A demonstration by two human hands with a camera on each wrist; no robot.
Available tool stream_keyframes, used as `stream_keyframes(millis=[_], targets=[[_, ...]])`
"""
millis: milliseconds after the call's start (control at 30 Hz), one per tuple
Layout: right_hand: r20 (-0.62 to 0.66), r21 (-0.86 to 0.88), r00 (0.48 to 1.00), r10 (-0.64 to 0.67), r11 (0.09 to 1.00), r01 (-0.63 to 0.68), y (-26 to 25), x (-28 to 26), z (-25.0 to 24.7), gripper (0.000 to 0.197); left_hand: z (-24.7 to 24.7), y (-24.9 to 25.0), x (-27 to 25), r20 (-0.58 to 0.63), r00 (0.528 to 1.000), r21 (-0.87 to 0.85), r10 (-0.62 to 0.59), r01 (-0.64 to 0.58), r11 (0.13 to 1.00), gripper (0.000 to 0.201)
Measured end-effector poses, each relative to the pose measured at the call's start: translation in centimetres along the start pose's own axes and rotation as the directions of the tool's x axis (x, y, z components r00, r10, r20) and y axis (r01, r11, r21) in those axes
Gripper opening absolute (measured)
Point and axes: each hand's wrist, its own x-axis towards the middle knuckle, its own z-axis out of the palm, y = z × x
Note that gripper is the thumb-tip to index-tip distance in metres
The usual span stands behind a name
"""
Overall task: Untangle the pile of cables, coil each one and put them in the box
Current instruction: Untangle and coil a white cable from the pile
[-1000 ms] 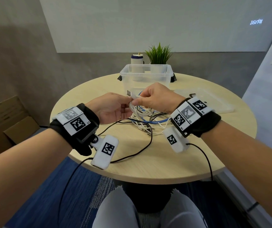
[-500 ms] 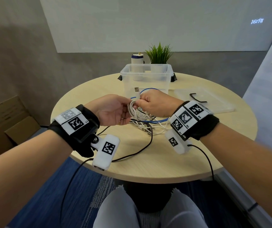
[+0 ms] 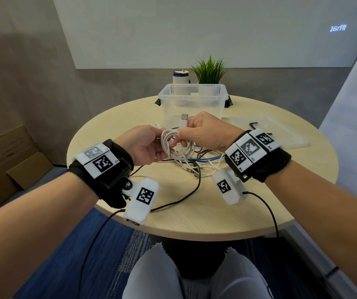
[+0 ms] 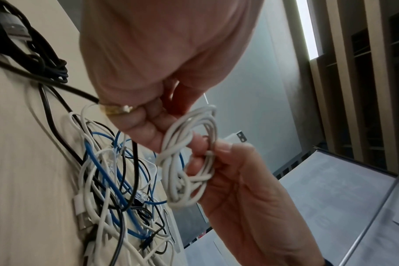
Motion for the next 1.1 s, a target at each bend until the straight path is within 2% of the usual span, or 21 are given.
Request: stream_keyframes(millis=[100, 167, 367, 600, 867, 1000, 1100], targets=[[0.043, 0.028, 0.998, -0.044, 0.999, 0.043, -0.6, -0.5, 0.2, 0.032, -0.2, 0.0, 0.2, -0.053, 0.999, -0.026, 0.01, -0.012, 1.0, 0.031], [0.05, 0.013, 0.998, -0.03, 0.999, 0.029, -0.5, -0.4, 0.3, 0.03, -0.2, -0.1, 0.3, -0.072, 0.997, -0.081, 0.037, -0.043, 0.996, 0.032], [-0.049, 0.049, 0.99, 0.133, 0.99, -0.131, 1.0, 0.8, -0.1, 0.023, -0.4, -1.0, 0.6, -0.043, 0.966, -0.177, 0.256, -0.26, 0.949, 0.03], [-0.066, -0.049, 0.971, 0.228, 0.972, -0.231, 0.6, 0.9, -0.3, 0.026, -0.3, -1.2, 0.3, 0.09, 0.888, -0.009, 0.452, -0.453, 0.891, 0.03], [-0.111, -0.094, 0.969, 0.222, 0.968, -0.233, 0.7, 0.7, -0.2, 0.027, -0.5, -0.9, -0.4, 0.165, 0.867, 0.215, 0.47, -0.497, 0.841, 0.031], [-0.119, -0.047, 0.974, 0.192, 0.979, -0.199, 0.3, 1.0, -0.3, 0.023, -0.4, -1.3, -0.2, 0.046, 0.832, 0.322, 0.553, -0.536, 0.78, 0.03], [-0.131, -0.069, 0.974, 0.185, 0.978, -0.195, 0.5, 0.8, -0.8, 0.021, -0.7, -0.8, -0.1, -0.023, 0.856, 0.268, 0.517, -0.493, 0.828, 0.026]])
